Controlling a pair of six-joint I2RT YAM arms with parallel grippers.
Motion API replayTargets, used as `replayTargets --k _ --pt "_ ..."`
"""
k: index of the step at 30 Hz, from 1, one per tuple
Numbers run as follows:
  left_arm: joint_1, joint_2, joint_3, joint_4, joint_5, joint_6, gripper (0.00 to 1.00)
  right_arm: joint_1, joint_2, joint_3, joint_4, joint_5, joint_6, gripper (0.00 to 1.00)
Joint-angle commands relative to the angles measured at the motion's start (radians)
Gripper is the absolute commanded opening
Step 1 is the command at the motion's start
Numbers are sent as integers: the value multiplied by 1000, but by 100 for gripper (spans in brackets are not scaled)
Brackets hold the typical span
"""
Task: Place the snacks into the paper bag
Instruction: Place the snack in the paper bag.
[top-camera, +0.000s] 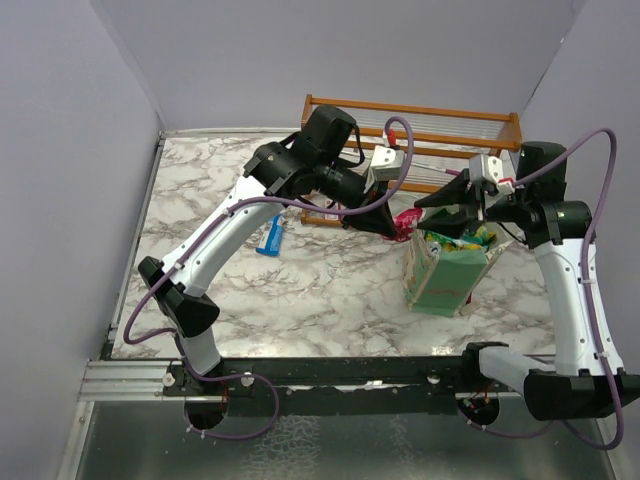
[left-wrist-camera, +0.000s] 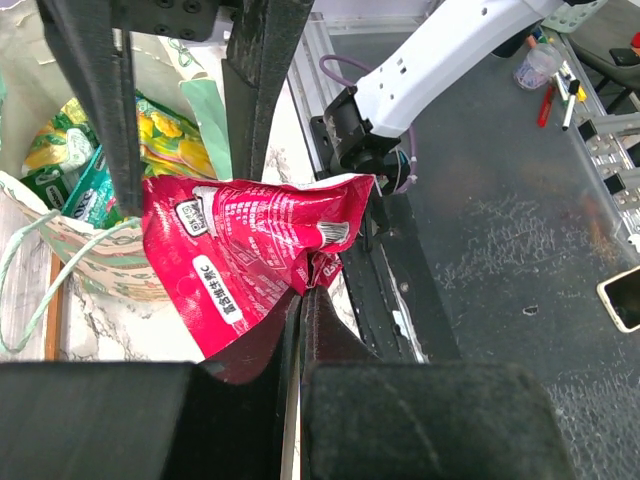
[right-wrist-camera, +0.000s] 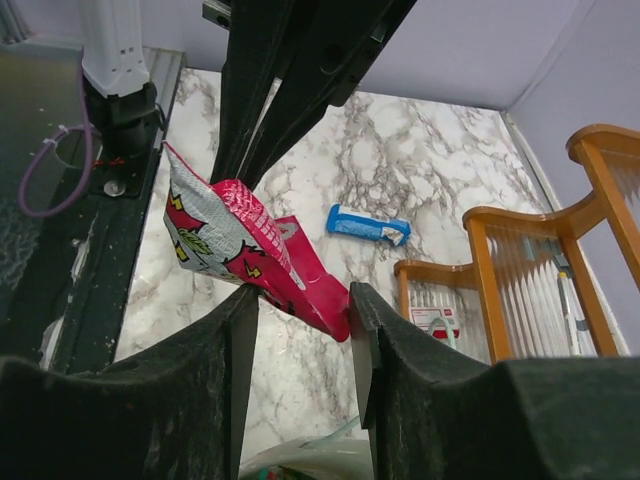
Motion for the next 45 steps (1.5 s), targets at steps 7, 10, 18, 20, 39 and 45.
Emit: replayTargets --k 7,10,18,20,39,45 --pt "-8 -9 16 18 36 2 0 15 -63 -44 -48 45 -10 12" --pt "-8 -13 17 18 33 2 0 15 -87 -67 -20 57 27 2" --pt "-8 -43 -26 25 -4 14 18 15 -190 -158 100 148 167 1" --pt "-8 -68 -35 21 -22 22 30 13 -215 -170 109 185 190 1" --pt "50 -245 -131 4 -374 139 72 -282 -363 -61 -26 656 266 1" --pt "104 -301 -220 49 -446 114 77 -296 -318 -13 -145 782 137 1"
